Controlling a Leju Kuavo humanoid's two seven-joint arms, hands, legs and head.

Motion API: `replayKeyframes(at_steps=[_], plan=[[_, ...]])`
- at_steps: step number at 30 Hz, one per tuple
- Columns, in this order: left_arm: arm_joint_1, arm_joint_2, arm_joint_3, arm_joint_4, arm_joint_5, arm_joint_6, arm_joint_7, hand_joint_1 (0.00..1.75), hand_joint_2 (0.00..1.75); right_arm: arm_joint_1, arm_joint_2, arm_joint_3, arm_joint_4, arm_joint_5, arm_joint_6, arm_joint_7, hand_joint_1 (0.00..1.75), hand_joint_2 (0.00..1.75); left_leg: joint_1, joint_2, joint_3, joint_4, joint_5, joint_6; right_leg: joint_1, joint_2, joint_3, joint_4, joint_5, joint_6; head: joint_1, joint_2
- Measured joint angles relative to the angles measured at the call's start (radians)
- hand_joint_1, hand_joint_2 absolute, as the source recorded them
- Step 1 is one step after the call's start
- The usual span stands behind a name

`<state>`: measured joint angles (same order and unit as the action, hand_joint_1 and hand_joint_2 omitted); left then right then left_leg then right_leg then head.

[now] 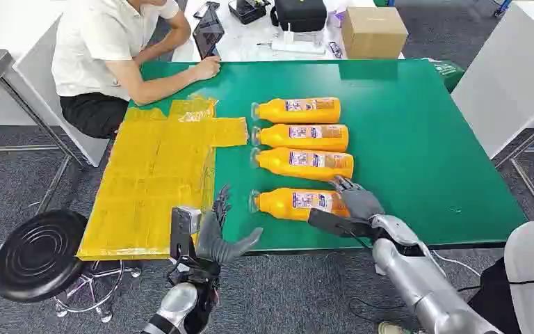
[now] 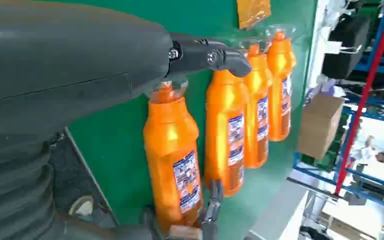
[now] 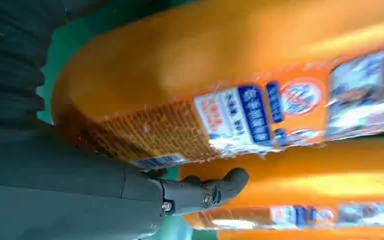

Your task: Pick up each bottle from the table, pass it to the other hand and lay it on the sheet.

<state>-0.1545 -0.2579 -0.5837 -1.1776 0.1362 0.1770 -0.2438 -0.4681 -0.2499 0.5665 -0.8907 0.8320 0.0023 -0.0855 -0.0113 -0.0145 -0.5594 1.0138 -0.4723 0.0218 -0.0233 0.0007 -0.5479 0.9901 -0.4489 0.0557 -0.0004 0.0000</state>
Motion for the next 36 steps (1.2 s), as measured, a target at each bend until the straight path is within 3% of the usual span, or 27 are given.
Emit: replayKeyframes(at_steps=[1, 2, 8, 25, 31, 36], plan=[[-0.002, 0.0, -0.002, 0.003, 0.003, -0.001, 0.002, 0.0, 1.75, -0.013, 0.0, 0.006, 0.017, -0.006, 0.009, 0.002, 1.55, 1.75, 0.0, 0.0, 0.0, 0.0, 0.0, 0.0, 0.0, 0.0, 0.0, 0.0, 0.0, 0.0, 0.0, 0.0], [-0.005, 0.0, -0.003, 0.006, 0.009, -0.001, 0.002, 0.0, 1.75, -0.024, 0.0, 0.011, 0.031, -0.013, 0.019, 0.002, 1.75, 1.75, 0.0, 0.001, 0.001, 0.0, 0.0, 0.0, 0.0, 0.0, 0.001, 0.0, 0.0, 0.001, 0.0, 0.0], [-0.018, 0.0, -0.01, 0.022, 0.032, 0.0, -0.005, 0.0, 1.75, -0.075, -0.008, 0.042, 0.086, -0.078, 0.098, -0.024, 1.75, 1.75, 0.0, 0.003, 0.004, 0.0, 0.0, 0.0, 0.0, 0.001, 0.003, 0.0, 0.001, 0.001, 0.0, 0.0], [-0.042, 0.0, -0.018, 0.045, 0.051, 0.013, -0.026, 0.0, 1.75, -0.123, -0.007, 0.083, 0.172, -0.182, 0.124, -0.043, 1.75, 1.75, 0.0, 0.003, 0.008, 0.0, 0.0, 0.0, 0.0, 0.001, 0.006, 0.0, 0.001, 0.001, 0.0, 0.0], [-0.043, 0.0, -0.014, 0.045, 0.0, 0.179, -0.123, 0.0, 1.75, -0.062, -0.004, 0.058, 0.138, -0.314, 0.098, -0.108, 1.75, 1.75, 0.0, 0.004, 0.01, 0.0, -0.001, 0.001, 0.001, 0.001, 0.009, 0.0, 0.001, 0.001, 0.0, 0.0], [-0.03, 0.0, 0.009, 0.051, 0.05, 0.161, -0.149, 0.0, 1.75, 0.02, 0.017, 0.011, 0.053, -0.399, 0.074, -0.158, 1.75, 1.75, 0.0, 0.004, 0.01, 0.0, -0.001, 0.001, 0.001, 0.001, 0.009, 0.0, 0.001, 0.001, 0.0, 0.0]])
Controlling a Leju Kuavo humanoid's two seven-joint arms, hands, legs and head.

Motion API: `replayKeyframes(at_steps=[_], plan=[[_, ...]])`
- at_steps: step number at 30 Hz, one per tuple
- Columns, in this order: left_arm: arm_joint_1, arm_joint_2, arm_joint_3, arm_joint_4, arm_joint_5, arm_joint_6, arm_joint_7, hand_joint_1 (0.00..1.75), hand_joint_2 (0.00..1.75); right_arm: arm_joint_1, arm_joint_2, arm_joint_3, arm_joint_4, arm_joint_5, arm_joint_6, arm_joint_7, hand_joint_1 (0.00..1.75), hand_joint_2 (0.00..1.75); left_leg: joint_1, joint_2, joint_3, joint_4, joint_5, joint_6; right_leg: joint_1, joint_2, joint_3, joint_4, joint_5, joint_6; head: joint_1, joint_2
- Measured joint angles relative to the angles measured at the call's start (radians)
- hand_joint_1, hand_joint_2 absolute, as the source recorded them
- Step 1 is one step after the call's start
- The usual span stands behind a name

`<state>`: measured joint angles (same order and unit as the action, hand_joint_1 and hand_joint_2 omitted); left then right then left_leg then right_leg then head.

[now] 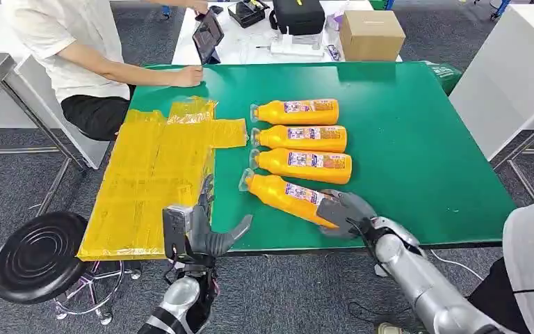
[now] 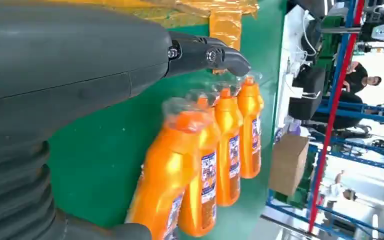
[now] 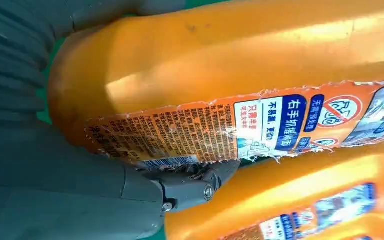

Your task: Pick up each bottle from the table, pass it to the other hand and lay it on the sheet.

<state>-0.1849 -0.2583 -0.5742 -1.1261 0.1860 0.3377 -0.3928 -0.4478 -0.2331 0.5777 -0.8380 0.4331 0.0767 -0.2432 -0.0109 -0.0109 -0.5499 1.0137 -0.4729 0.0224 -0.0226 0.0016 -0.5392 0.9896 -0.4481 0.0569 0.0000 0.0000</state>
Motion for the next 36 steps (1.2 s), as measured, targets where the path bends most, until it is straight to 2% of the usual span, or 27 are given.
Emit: replayKeyframes(at_steps=[6, 9, 12, 14, 18, 21, 28, 36], plan=[[0.074, 0.0, 0.092, -0.04, 0.167, -0.037, -0.071, 0.0, 1.75, 0.166, 0.049, -0.089, -0.166, -0.147, 0.007, -0.085, 1.75, 1.75, 0.001, -0.004, -0.006, 0.0, 0.0, 0.0, 0.001, -0.001, -0.005, 0.0, 0.0, 0.0, 0.0, 0.0], [0.125, 0.005, 0.137, -0.124, 0.232, -0.076, -0.076, 0.0, 1.75, 0.253, 0.104, -0.135, -0.297, -0.217, -0.022, -0.115, 1.75, 1.75, 0.001, -0.004, -0.009, 0.0, 0.0, 0.0, 0.001, -0.001, -0.008, 0.001, -0.001, 0.0, 0.0, 0.0], [0.161, 0.015, 0.146, -0.184, 0.299, -0.185, -0.047, 0.0, 1.75, 0.294, 0.144, -0.156, -0.363, -0.24, -0.041, -0.144, 1.75, 1.75, 0.001, -0.004, -0.013, 0.0, 0.0, 0.0, 0.001, -0.001, -0.011, 0.001, -0.001, 0.0, 0.0, 0.0], [0.179, 0.018, 0.151, -0.217, 0.311, -0.209, -0.044, 0.0, 1.75, 0.308, 0.163, -0.161, -0.391, -0.243, -0.045, -0.15, 1.75, 1.75, 0.001, -0.004, -0.013, 0.0, 0.0, 0.0, 0.0, -0.001, -0.012, 0.001, -0.001, 0.0, 0.0, 0.0], [0.195, 0.024, 0.156, -0.251, 0.337, -0.232, -0.032, 0.0, 1.75, 0.319, 0.183, -0.168, -0.417, -0.244, -0.045, -0.157, 1.75, 1.75, 0.0, -0.004, -0.013, 0.0, 0.0, 0.0, 0.0, -0.001, -0.011, 0.0, -0.001, 0.0, 0.0, 0.0], [0.206, 0.03, 0.158, -0.265, 0.443, -0.353, 0.024, 0.0, 1.75, 0.318, 0.2, -0.168, -0.421, -0.241, -0.034, -0.186, 1.75, 1.75, 0.0, -0.004, -0.013, 0.0, 0.0, 0.0, 0.0, -0.001, -0.011, 0.0, -0.001, 0.0, 0.0, 0.0], [0.208, 0.045, 0.144, -0.274, 0.459, -0.543, 0.048, 0.0, 1.75, 0.256, 0.257, -0.095, -0.366, -0.221, 0.008, -0.176, 1.75, 1.75, 0.001, -0.004, -0.013, 0.0, 0.001, 0.0, 0.0, -0.001, -0.012, 0.001, -0.001, 0.0, 0.0, 0.0], [0.196, 0.053, 0.134, -0.258, 0.482, -0.584, 0.081, 0.0, 1.75, 0.202, 0.287, 0.001, -0.301, -0.151, 0.004, -0.174, 1.75, 1.75, 0.001, -0.004, -0.013, 0.0, 0.001, 0.0, 0.0, -0.001, -0.012, 0.001, -0.001, 0.0, 0.0, 0.0]])
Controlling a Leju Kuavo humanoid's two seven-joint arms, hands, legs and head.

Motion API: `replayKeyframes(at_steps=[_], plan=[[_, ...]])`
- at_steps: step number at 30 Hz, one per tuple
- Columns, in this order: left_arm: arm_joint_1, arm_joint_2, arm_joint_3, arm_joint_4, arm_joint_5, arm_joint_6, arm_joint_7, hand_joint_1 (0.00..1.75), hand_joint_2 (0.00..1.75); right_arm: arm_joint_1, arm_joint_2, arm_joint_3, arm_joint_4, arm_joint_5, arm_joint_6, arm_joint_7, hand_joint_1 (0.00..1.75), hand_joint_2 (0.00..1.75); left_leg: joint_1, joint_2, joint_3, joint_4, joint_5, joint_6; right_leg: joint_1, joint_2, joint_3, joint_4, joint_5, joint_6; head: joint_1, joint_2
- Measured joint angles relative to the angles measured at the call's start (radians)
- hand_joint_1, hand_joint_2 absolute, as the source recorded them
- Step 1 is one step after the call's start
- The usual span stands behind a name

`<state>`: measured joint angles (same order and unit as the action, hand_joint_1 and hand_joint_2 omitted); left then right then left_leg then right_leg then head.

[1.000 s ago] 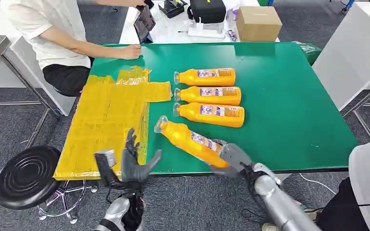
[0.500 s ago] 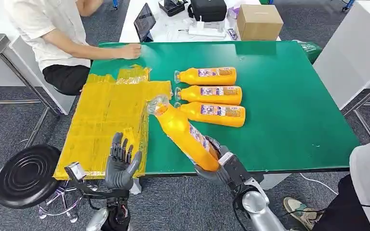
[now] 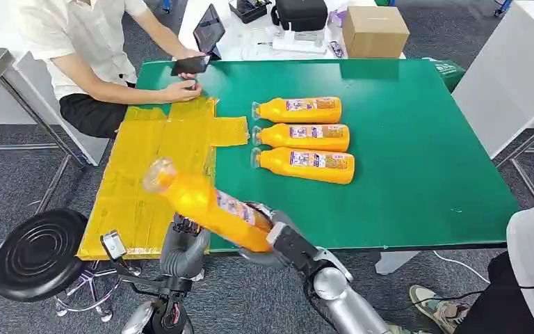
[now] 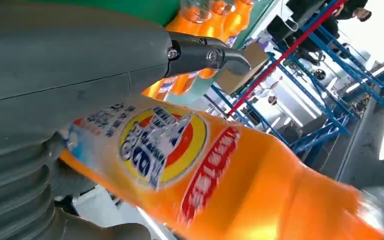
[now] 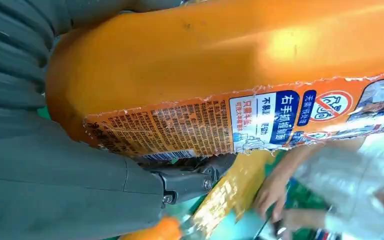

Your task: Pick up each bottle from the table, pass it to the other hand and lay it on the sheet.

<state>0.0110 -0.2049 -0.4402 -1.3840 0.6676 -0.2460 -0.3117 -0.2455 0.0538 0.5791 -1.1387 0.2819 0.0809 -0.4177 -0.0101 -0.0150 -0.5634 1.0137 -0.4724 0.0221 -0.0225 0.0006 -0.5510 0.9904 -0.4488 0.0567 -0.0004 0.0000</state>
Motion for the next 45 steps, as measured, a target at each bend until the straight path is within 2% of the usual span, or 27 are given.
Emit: replayKeyframes(at_steps=[12, 14, 18, 19, 22, 23, 24, 25, 26, 27, 32, 39, 43, 45], plan=[[-0.021, 0.002, -0.003, 0.035, -0.024, -0.004, 0.002, 0.02, 1.75, -0.026, 0.007, 0.068, 0.033, 0.021, -0.013, 0.022, 1.75, 1.75, 0.0, 0.0, 0.0, 0.0, 0.0, 0.0, 0.0, 0.0, 0.0, 0.0, 0.0, 0.0, 0.0, 0.0], [-0.028, 0.002, -0.002, 0.043, 0.005, -0.029, 0.002, 1.26, 1.75, -0.029, 0.009, 0.079, 0.04, 0.023, -0.008, 0.022, 1.75, 1.75, 0.0, 0.0, 0.0, 0.0, 0.0, 0.0, 0.0, 0.0, 0.0, 0.0, 0.0, 0.0, 0.0, 0.0], [-0.031, 0.002, 0.005, 0.046, -0.014, -0.06, -0.026, 1.26, 1.75, -0.033, 0.015, 0.094, 0.056, 0.014, 0.0, 0.028, 1.75, 1.75, 0.0, 0.0, 0.0, 0.0, 0.0, 0.0, 0.0, 0.0, 0.0, 0.0, 0.0, 0.0, 0.0, 0.0], [-0.031, 0.003, 0.006, 0.046, -0.028, -0.062, -0.031, 1.75, 1.75, -0.034, 0.015, 0.096, 0.06, 0.014, 0.0, 0.029, 1.75, 1.75, 0.0, 0.0, 0.0, 0.0, 0.0, 0.0, 0.0, 0.0, 0.0, 0.0, 0.0, 0.0, 0.0, 0.0], [-0.031, 0.003, 0.009, 0.046, -0.045, -0.064, -0.041, 1.75, 1.75, -0.037, 0.016, 0.101, 0.074, 0.014, 0.0, 0.03, 1.73, 1.75, 0.0, 0.0, 0.0, 0.0, 0.0, 0.0, 0.0, 0.0, 0.0, 0.0, 0.0, 0.0, 0.0, 0.0], [-0.031, 0.003, 0.01, 0.046, -0.054, -0.066, -0.047, 1.75, 1.75, -0.038, 0.017, 0.101, 0.077, 0.014, 0.0, 0.03, 1.29, 1.75, 0.0, 0.0, 0.0, 0.0, 0.0, 0.0, 0.0, 0.0, -0.001, 0.0, 0.0, 0.0, 0.0, 0.0], [-0.03, 0.003, 0.012, 0.046, -0.059, -0.076, -0.05, 1.75, 1.75, -0.04, 0.017, 0.102, 0.081, 0.015, 0.003, 0.029, 0.07, 1.75, 0.0, 0.0, 0.0, 0.0, 0.0, 0.0, 0.0, 0.0, -0.001, 0.0, 0.0, 0.0, 0.0, 0.0], [-0.029, 0.003, 0.015, 0.046, -0.058, -0.086, -0.052, 1.75, 1.75, -0.043, 0.018, 0.103, 0.084, 0.015, 0.006, 0.028, 0.0, 1.75, 0.0, 0.0, 0.0, 0.0, 0.0, 0.0, 0.0, 0.0, -0.001, 0.0, 0.0, 0.0, 0.0, 0.0], [-0.029, 0.003, 0.019, 0.046, -0.056, -0.096, -0.055, 1.75, 1.75, -0.046, 0.019, 0.103, 0.087, 0.015, 0.011, 0.027, 0.0, 1.75, 0.0, 0.0, 0.0, 0.0, 0.0, 0.0, 0.0, 0.0, -0.001, 0.0, 0.0, 0.0, 0.0, 0.0], [-0.029, 0.003, 0.022, 0.046, -0.051, -0.108, -0.057, 1.75, 1.75, -0.047, 0.019, 0.105, 0.09, 0.014, 0.016, 0.026, 0.0, 0.0, 0.0, 0.0, 0.0, 0.0, 0.0, 0.0, 0.0, 0.0, -0.001, 0.0, 0.0, 0.0, 0.0, 0.0], [-0.026, 0.006, 0.036, 0.039, -0.02, -0.19, -0.071, 1.75, 1.75, -0.044, 0.022, 0.104, 0.1, -0.002, 0.029, 0.006, 0.0, 0.0, 0.0, 0.0, 0.0, 0.0, 0.0, 0.0, 0.0, 0.0, -0.001, 0.0, 0.0, 0.0, 0.0, 0.0], [-0.024, 0.005, 0.049, 0.016, -0.002, -0.204, -0.077, 1.75, 1.75, -0.03, 0.026, 0.104, 0.102, -0.003, 0.026, -0.016, 0.0, 0.0, 0.0, 0.0, 0.0, 0.0, 0.0, 0.0, 0.0, 0.0, -0.001, 0.0, 0.0, 0.0, 0.0, 0.0], [-0.025, 0.006, 0.078, -0.003, -0.013, -0.13, -0.077, 1.75, 1.75, 0.003, 0.034, 0.101, 0.072, 0.018, -0.031, -0.068, 0.0, 0.0, 0.0, 0.001, 0.0, 0.0, 0.0, 0.0, 0.0, 0.0, -0.001, 0.0, 0.0, 0.0, 0.001, 0.0], [-0.03, 0.008, 0.105, -0.012, -0.081, -0.031, -0.102, 1.75, 1.75, 0.025, 0.037, 0.099, 0.046, 0.045, -0.078, -0.084, 0.0, 0.0, 0.0, 0.001, 0.0, 0.0, 0.0, 0.0, 0.0, 0.0, -0.001, 0.0, 0.0, 0.0, 0.0, 0.0]])
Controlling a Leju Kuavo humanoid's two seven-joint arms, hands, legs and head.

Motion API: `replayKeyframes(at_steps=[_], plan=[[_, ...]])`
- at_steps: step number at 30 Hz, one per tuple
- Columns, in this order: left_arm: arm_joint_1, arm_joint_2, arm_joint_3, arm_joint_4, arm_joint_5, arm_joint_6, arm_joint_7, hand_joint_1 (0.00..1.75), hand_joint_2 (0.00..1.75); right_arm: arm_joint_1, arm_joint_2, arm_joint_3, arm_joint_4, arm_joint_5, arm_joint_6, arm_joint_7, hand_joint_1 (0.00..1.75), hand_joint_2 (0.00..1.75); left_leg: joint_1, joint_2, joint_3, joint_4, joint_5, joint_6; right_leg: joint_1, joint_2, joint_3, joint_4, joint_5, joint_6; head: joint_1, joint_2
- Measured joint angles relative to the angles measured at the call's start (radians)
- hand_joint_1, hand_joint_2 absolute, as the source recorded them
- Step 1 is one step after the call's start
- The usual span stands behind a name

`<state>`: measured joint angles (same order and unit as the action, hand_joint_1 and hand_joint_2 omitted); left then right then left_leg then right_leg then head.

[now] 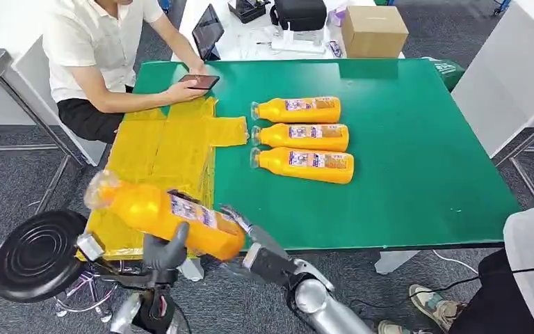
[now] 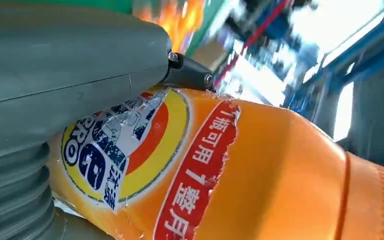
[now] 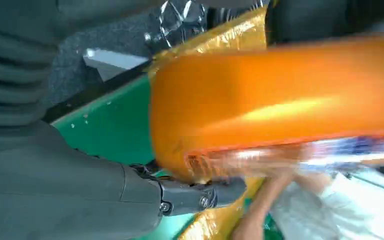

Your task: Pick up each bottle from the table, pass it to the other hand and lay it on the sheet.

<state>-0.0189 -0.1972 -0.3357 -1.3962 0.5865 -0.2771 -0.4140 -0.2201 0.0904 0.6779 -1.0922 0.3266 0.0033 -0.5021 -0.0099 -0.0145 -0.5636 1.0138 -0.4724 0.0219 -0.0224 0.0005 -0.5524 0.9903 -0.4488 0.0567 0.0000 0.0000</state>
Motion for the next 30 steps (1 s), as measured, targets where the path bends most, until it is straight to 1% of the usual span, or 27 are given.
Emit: replayKeyframes(at_steps=[3, 5, 6, 9, 11, 17, 18, 20, 21, 24, 25, 28, 30], plan=[[-0.021, -0.005, 0.044, -0.01, -0.205, 0.296, -0.083, 1.75, 1.75, 0.047, 0.001, -0.011, -0.073, 0.047, -0.127, -0.048, 0.0, 0.0, 0.001, -0.001, 0.0, 0.0, 0.0, 0.0, 0.0, 0.0, 0.0, 0.0, 0.0, 0.0, 0.0, 0.0], [-0.047, -0.003, 0.063, -0.009, -0.342, 0.454, -0.122, 1.75, 1.75, 0.079, -0.001, -0.028, -0.131, 0.073, -0.237, -0.083, 0.0, 0.0, 0.001, -0.001, -0.001, 0.0, 0.0, 0.0, 0.0, 0.0, 0.0, 0.0, 0.0, 0.0, 0.0, 0.0], [-0.061, -0.001, 0.067, -0.007, -0.422, 0.535, -0.15, 1.75, 1.75, 0.096, -0.001, -0.041, -0.168, 0.08, -0.313, -0.113, 0.0, 0.0, 0.0, -0.001, -0.001, 0.0, 0.0, 0.0, 0.0, 0.0, 0.0, 0.0, 0.0, 0.0, 0.0, 0.0], [-0.098, 0.006, 0.071, 0.006, -0.606, 0.714, -0.193, 1.75, 1.75, 0.136, 0.006, -0.092, -0.271, 0.047, -0.514, -0.172, 0.0, 0.0, 0.0, -0.001, -0.001, 0.0, 0.0, 0.0, 0.0, 0.0, 0.0, 0.0, 0.0, 0.0, 0.0, 0.0], [-0.123, 0.015, 0.072, 0.022, -0.681, 0.765, -0.186, 1.75, 1.75, 0.148, 0.014, -0.132, -0.33, -0.001, -0.552, -0.168, 0.0, 0.0, 0.0, 0.0, -0.001, 0.0, 0.0, 0.0, 0.0, 0.0, 0.0, 0.0, 0.0, 0.0, 0.0, 0.0], [-0.161, 0.037, 0.072, 0.064, -0.738, 0.779, -0.161, 1.75, 1.75, 0.17, 0.02, -0.197, -0.419, -0.032, -0.558, -0.167, 0.0, 0.0, 0.0, 0.0, 0.0, 0.0, 0.0, 0.0, 0.0, 0.0, 0.0, 0.0, 0.0, 0.0, 0.0, 0.0], [-0.167, 0.041, 0.069, 0.071, -0.769, 0.778, -0.129, 1.75, 1.75, 0.172, 0.022, -0.202, -0.424, -0.043, -0.55, -0.167, 0.0, 0.0, 0.0, 0.0, 0.0, 0.0, 0.0, 0.0, 0.0, 0.0, 0.0, 0.0, 0.0, 0.0, 0.0, 0.0], [-0.198, 0.058, 0.053, 0.117, -0.893, 0.754, -0.022, 1.75, 1.75, 0.173, 0.024, -0.214, -0.426, -0.063, -0.504, -0.164, 0.0, 0.0, 0.0, -0.001, 0.0, 0.0, 0.0, 0.0, 0.0, 0.0, 0.0, 0.0, 0.0, 0.0, 0.0, 0.0], [-0.225, 0.069, 0.041, 0.156, -0.963, 0.723, 0.035, 1.75, 1.75, 0.173, 0.025, -0.219, -0.426, -0.068, -0.471, -0.16, 0.0, 0.0, 0.0, -0.001, 0.0, 0.0, 0.001, 0.0, 0.0, 0.0, 0.0, 0.0, 0.0, 0.0, 0.0, 0.0], [-0.319, 0.084, 0.006, 0.304, -1.123, 0.636, 0.141, 1.75, 1.75, 0.171, 0.037, -0.227, -0.421, -0.075, -0.384, -0.147, 0.0, 0.0, 0.0, 0.0, 0.0, 0.0, 0.002, -0.001, 0.0, 0.0, 0.0, 0.0, 0.001, 0.0, 0.0, 0.0], [-0.354, 0.087, -0.008, 0.362, -1.177, 0.627, 0.165, 1.75, 1.75, 0.17, 0.043, -0.228, -0.416, -0.076, -0.364, -0.144, 0.0, 0.0, 0.0, 0.0, 0.0, 0.0, 0.002, -0.001, 0.0, 0.0, 0.0, 0.001, 0.003, -0.003, 0.0, 0.0], [-0.453, 0.093, -0.038, 0.525, -1.324, 0.602, 0.233, 1.75, 1.75, 0.164, 0.061, -0.23, -0.397, -0.082, -0.331, -0.137, 0.0, 0.0, 0.0, 0.001, -0.001, 0.0, 0.002, -0.001, 0.0, 0.0, -0.001, 0.001, 0.003, -0.003, 0.0, 0.0], [-0.514, 0.099, -0.062, 0.619, -1.394, 0.521, 0.266, 1.75, 1.75, 0.159, 0.071, -0.231, -0.384, -0.092, -0.31, -0.13, 0.0, 0.0, 0.0, 0.0, -0.001, 0.0, 0.003, 0.0, 0.0, 0.0, 0.0, 0.001, 0.003, -0.003, 0.0, 0.0]])
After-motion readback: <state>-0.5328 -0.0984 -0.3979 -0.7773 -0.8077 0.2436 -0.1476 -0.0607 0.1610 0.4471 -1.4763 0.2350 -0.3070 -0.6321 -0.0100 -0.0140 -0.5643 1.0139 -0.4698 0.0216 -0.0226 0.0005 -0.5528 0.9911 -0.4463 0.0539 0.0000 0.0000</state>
